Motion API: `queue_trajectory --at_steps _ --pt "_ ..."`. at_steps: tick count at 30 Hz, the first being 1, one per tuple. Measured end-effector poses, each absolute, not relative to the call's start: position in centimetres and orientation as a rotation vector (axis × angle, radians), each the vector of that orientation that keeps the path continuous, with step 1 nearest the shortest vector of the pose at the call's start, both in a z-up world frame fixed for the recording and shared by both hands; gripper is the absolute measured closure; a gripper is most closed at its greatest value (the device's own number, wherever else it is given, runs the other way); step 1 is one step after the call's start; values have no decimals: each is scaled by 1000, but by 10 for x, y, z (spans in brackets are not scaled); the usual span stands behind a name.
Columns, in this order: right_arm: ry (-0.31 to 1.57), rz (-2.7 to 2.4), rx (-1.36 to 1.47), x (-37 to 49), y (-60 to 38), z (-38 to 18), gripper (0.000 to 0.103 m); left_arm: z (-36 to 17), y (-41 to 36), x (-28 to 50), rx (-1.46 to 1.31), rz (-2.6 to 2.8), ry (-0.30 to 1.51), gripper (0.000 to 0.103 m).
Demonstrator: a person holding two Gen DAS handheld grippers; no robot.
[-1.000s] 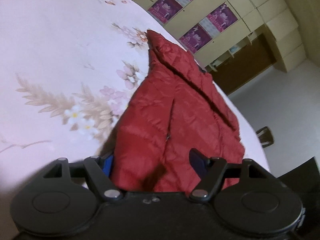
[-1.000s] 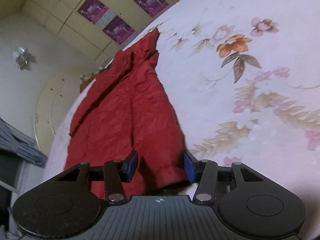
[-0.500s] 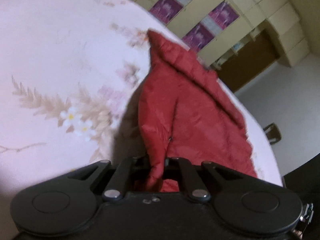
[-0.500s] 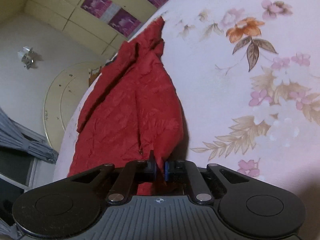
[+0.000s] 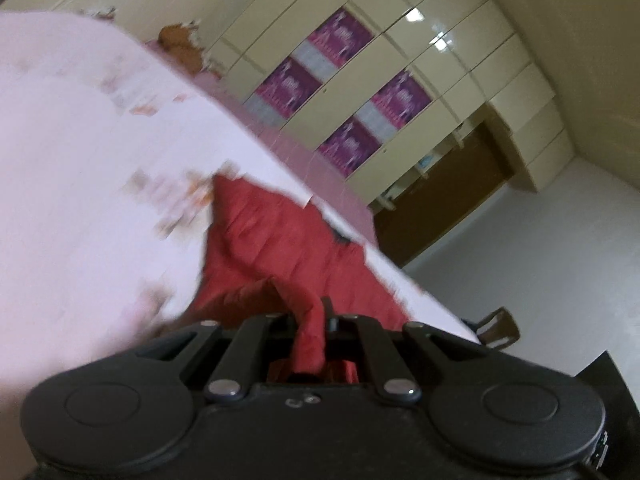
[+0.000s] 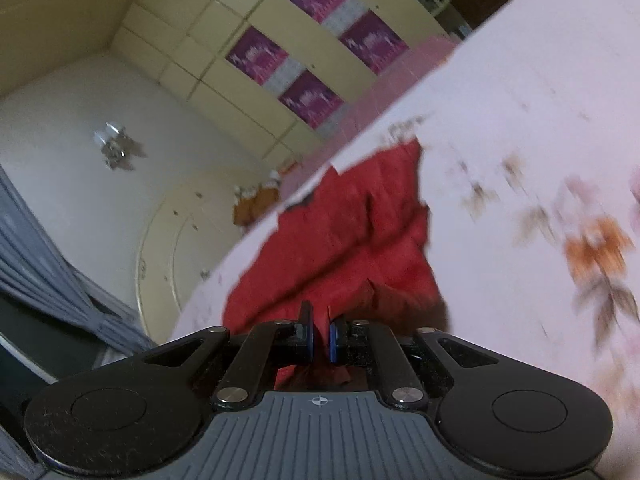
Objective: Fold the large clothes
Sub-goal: 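Lay the held hem over the jacket body and open both tools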
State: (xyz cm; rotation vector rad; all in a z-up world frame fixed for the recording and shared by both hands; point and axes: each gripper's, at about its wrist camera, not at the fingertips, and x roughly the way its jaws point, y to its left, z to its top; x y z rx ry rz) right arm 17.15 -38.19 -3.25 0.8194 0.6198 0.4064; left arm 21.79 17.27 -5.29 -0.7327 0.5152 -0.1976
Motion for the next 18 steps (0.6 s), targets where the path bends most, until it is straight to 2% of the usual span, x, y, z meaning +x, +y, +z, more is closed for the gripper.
queue_trajectory --at_steps 7,11,16,18 --pt "582 383 884 270 -384 1 97 -24 164 328 -700 -226 477 97" --pt "594 383 876 347 -378 8 97 -28 162 407 -684 -224 519 97" --pt "667 345 888 441 -368 -19 97 -58 165 484 -661 -206 621 97" --pt "704 338 890 473 -367 -38 96 -74 165 507 -643 -213 649 92"
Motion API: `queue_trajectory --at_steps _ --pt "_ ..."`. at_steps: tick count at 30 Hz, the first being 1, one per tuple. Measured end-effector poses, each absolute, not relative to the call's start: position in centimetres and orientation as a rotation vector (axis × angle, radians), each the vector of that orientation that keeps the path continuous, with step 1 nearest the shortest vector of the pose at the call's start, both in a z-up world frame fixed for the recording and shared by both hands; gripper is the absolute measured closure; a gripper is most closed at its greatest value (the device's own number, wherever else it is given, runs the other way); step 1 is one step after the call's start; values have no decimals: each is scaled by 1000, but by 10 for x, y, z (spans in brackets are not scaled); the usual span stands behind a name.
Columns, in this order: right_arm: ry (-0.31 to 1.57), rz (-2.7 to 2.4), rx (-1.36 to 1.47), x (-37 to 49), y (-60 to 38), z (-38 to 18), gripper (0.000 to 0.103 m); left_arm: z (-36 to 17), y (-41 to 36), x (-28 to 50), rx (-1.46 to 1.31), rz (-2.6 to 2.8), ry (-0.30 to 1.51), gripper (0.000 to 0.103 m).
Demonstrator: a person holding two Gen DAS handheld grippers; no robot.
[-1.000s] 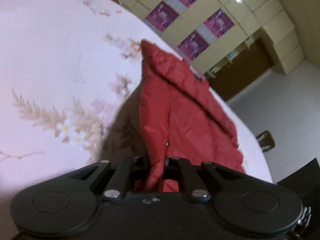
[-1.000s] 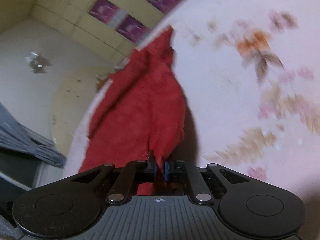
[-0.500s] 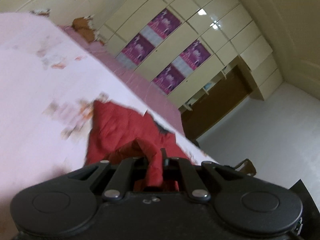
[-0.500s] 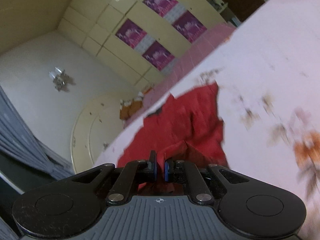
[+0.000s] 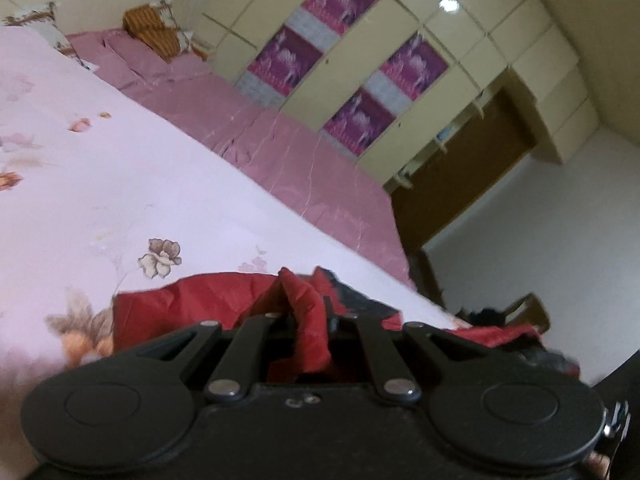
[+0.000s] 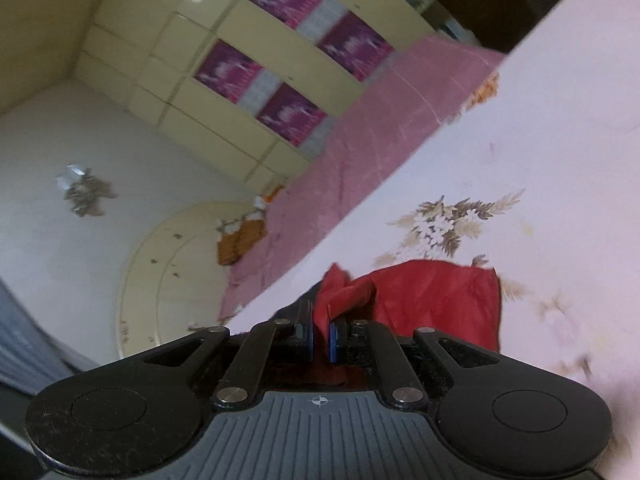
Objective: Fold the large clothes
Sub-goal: 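Lay the held hem over the jacket body and open both tools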
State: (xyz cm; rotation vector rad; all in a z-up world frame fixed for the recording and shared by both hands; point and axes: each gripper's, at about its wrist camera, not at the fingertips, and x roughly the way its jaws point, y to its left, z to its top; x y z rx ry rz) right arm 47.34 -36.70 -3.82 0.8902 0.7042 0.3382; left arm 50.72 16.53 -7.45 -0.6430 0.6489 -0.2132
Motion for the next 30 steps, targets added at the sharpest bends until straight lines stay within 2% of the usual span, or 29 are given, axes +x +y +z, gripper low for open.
queue_trajectory --at_steps 1,2,3,4,5,8,11,15,17,18,19,20,21,24,27,30 --pt "713 330 880 484 -366 -45 96 -81 168 516 -660 -202 653 79" --pt "726 305 860 493 -366 -53 91 -88 173 523 -689 -196 655 60" --pt "741 256 828 503 -366 -59 57 -93 179 527 -715 -182 652 44" --pt "727 224 799 506 -367 -64 39 -97 184 528 -721 -155 627 23" --pt "690 216 764 506 -368 -64 27 -98 186 528 -706 -150 614 22" --pt "723 223 687 519 -366 -75 28 -109 190 541 -654 -166 668 24" --pt "774 215 602 530 -360 -89 37 -117 184 555 -574 -185 750 28" --pt "847 207 507 548 -349 -108 39 -131 175 576 -475 -185 856 31" --pt "877 202 483 557 -345 -118 40 -136 169 585 -419 -187 899 39" --pt "881 211 476 561 -344 -122 59 -137 166 586 -391 -194 908 44" --pt "890 222 469 562 -342 -122 71 -136 161 586 -360 -206 908 66" --pt "890 228 448 563 -340 -123 88 -133 159 584 -337 -223 897 85" --pt "872 233 421 561 -338 -121 98 -129 157 580 -324 -231 875 88" --pt "742 236 376 546 -337 -100 100 -106 158 566 -289 -257 743 95" --pt "620 243 339 535 -333 -75 100 -87 157 560 -282 -256 630 96" --pt "580 229 272 544 -322 -66 100 -84 152 574 -266 -235 624 96"
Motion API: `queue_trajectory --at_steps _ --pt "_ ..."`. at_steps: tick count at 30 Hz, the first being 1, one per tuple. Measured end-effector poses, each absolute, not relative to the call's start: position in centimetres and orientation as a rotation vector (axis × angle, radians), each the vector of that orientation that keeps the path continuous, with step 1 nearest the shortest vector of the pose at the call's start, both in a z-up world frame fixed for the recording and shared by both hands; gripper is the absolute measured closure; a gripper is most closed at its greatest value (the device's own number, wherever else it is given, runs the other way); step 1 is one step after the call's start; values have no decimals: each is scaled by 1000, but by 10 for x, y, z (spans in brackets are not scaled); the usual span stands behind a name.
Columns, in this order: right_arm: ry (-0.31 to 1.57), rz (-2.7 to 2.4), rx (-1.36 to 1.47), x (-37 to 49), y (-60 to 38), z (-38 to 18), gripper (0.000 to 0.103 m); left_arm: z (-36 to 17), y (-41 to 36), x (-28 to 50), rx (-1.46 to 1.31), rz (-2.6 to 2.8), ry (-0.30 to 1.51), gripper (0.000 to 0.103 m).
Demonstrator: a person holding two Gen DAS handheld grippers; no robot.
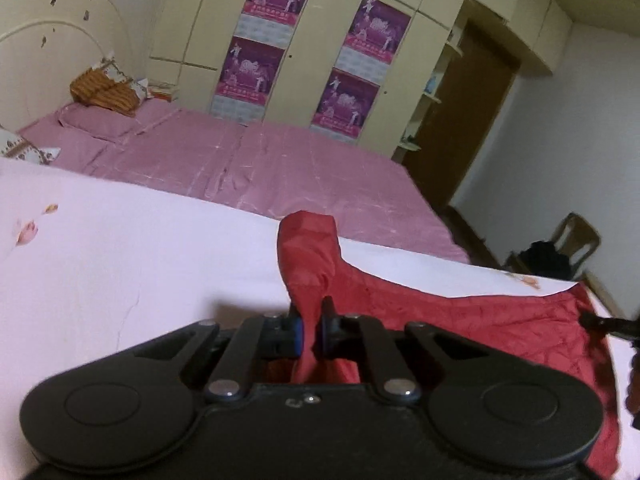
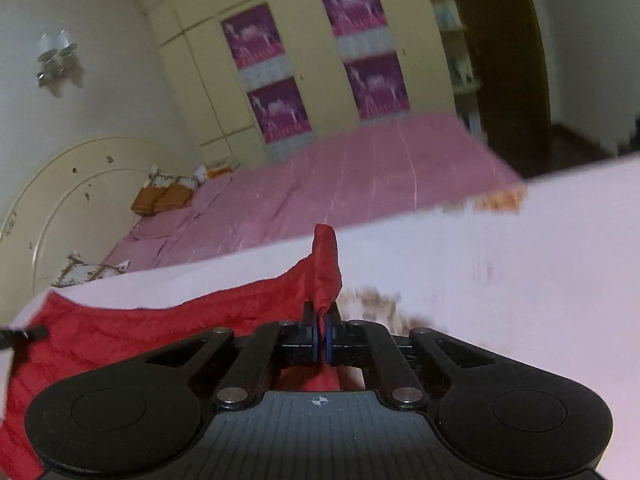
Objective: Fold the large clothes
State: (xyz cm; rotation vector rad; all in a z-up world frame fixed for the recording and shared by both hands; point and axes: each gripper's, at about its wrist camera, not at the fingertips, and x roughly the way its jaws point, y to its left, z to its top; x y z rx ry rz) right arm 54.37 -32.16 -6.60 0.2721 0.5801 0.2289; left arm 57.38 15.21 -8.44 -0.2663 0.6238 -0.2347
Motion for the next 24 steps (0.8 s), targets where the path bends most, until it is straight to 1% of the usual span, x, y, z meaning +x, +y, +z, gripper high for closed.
queue_trajectory --at_steps 3,6,9,13,16,17,18,19,20,21,23,24 --pt "630 188 264 563 -316 -80 100 -103 148 595 -262 -192 690 96" --pt "720 153 249 579 -313 -108 100 -133 150 606 -252 -158 778 96" --pt "810 140 232 583 -308 -143 100 -143 156 598 -251 -151 777 95" --pt "752 124 207 574 -303 -153 100 -143 149 591 -226 -143 754 95" --pt "763 121 187 574 -300 -152 100 -137 147 590 -202 -140 768 90" --pt "773 122 179 574 -298 -150 100 -134 146 593 -202 -137 777 82" --pt "786 117 171 575 -298 -146 92 -132 144 597 -194 -125 784 75" --pt "791 88 152 576 -293 -141 79 -127 144 597 -175 -101 780 53" --pt "769 45 123 572 -293 -129 38 -118 144 589 -153 -80 749 37" --pt "709 26 101 564 -295 -119 25 -108 142 580 -127 -77 704 33" --pt "665 88 102 549 -293 -99 26 -90 133 559 -88 -115 657 32" --pt "664 125 102 541 -286 -92 33 -84 124 550 -85 -157 648 32"
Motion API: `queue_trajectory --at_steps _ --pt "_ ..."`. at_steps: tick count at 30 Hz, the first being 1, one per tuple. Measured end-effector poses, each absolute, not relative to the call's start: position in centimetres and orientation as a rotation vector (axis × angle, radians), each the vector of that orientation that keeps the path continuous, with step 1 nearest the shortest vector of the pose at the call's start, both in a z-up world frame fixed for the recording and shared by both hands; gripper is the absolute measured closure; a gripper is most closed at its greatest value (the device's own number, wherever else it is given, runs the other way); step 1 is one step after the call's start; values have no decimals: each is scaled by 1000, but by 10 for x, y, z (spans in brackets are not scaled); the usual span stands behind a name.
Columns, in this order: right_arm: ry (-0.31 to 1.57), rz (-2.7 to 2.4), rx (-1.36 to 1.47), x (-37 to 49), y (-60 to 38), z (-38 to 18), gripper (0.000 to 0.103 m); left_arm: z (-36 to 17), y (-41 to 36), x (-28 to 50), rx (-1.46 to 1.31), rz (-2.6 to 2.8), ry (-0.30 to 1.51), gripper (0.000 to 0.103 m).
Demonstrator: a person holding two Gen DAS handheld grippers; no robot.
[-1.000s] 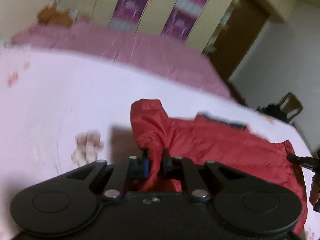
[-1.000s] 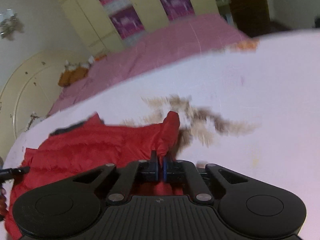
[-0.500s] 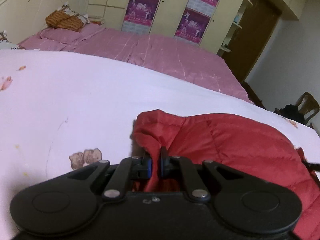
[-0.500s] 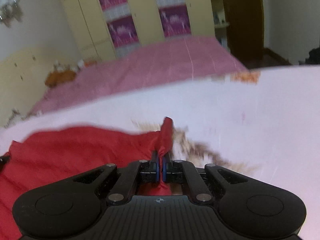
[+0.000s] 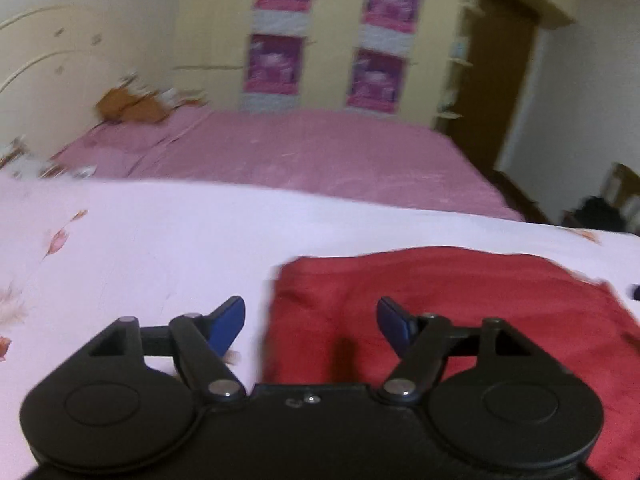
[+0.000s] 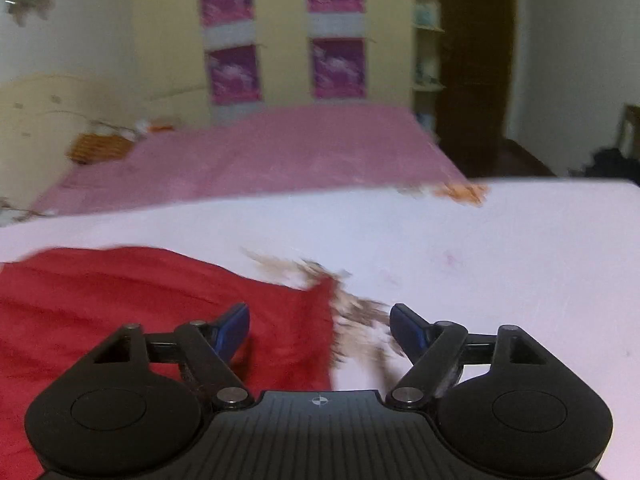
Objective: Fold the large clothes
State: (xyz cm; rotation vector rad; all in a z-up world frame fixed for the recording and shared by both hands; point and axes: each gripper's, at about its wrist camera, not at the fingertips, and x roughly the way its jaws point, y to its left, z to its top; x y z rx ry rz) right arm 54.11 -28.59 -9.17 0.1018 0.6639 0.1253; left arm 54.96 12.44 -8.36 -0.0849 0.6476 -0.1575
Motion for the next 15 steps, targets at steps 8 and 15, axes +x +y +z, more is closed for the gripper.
queue_trajectory --at_steps 8,15 --pt "745 416 16 534 -167 -100 46 -99 7 551 103 -360 735 32" --pt "782 293 -2 547 -192 -139 46 -123 53 553 -6 -327 747 35"
